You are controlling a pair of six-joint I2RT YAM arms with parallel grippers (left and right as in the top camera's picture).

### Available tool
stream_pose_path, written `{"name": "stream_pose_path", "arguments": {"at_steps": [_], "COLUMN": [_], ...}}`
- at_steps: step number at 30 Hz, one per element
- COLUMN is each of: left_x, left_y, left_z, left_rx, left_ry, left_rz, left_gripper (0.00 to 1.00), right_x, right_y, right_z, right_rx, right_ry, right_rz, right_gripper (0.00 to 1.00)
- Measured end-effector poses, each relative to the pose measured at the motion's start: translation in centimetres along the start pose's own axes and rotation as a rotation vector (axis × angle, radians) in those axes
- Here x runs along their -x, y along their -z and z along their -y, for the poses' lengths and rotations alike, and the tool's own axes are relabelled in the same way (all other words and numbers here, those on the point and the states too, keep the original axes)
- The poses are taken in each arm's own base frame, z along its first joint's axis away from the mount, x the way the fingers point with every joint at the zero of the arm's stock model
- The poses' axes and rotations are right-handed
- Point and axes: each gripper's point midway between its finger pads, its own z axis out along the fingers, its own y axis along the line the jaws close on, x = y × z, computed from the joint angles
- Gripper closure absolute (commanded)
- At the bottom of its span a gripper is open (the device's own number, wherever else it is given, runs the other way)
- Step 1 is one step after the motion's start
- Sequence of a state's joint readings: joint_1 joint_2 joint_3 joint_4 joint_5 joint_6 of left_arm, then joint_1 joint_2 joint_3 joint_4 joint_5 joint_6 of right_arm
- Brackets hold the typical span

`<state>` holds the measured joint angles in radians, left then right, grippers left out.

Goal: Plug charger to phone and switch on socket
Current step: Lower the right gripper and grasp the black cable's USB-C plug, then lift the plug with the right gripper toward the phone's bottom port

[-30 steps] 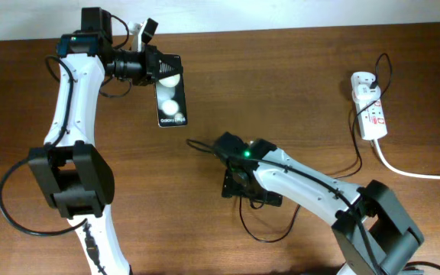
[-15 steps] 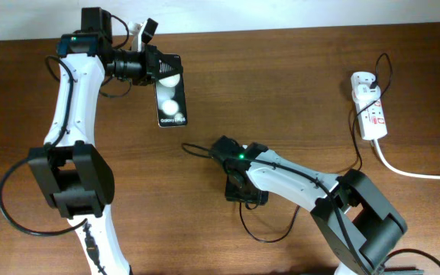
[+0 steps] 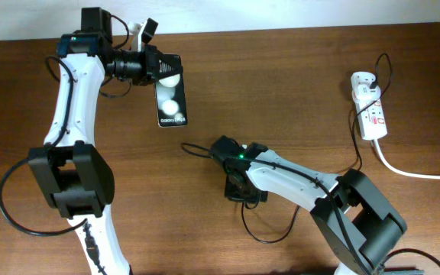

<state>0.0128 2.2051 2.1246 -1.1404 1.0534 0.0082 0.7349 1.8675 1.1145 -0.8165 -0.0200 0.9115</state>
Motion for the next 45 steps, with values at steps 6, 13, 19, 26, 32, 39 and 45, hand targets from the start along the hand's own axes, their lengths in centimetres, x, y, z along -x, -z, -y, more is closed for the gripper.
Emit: {"name": "stream_pose_path", "arguments": {"at_steps": [6, 13, 19, 26, 32, 39, 45], "left_x": [0.0, 2.0, 2.3, 4.1, 7.1, 9.2, 10.8], "left_y": [0.0, 5.2, 7.3, 8.7, 10.3, 10.8, 10.2], "left_z": [0.0, -1.4, -2.0, 0.8, 2.8, 2.4, 4.6], "left_rx": [-0.001, -0.08, -0.102, -0.275, -0.357, -0.353, -0.379], "left_ry": [0.0, 0.023, 0.042, -0.053, -0.069, 0.291, 0.265], "left_rz": [0.0, 0.121, 0.162, 0.215, 0.248, 0.252, 0.266], "left_gripper": [1.0, 1.0, 1.0, 1.0, 1.0, 1.0, 1.0], "right_x": [0.1, 3.6, 4.0, 5.5, 6.6, 8.8, 11.8], "right_y": [0.1, 9.4, 15.5, 25.5, 31.1, 32.8, 28.5], "right_z": [-0.1, -5.1, -9.9, -15.0, -14.7, -15.9, -18.0], "right_rx": [-0.002, 0.085, 0.315, 1.124, 1.416, 1.419, 1.428], "right_ry": [0.004, 0.087, 0.279, 0.662, 0.868, 0.9, 0.815], "right_rz": [-0.001, 0.067, 0.078, 0.032, 0.156, 0.325, 0.263], "right_gripper": [0.96, 0.96, 0.96, 0.96, 0.96, 0.96, 0.96]}}
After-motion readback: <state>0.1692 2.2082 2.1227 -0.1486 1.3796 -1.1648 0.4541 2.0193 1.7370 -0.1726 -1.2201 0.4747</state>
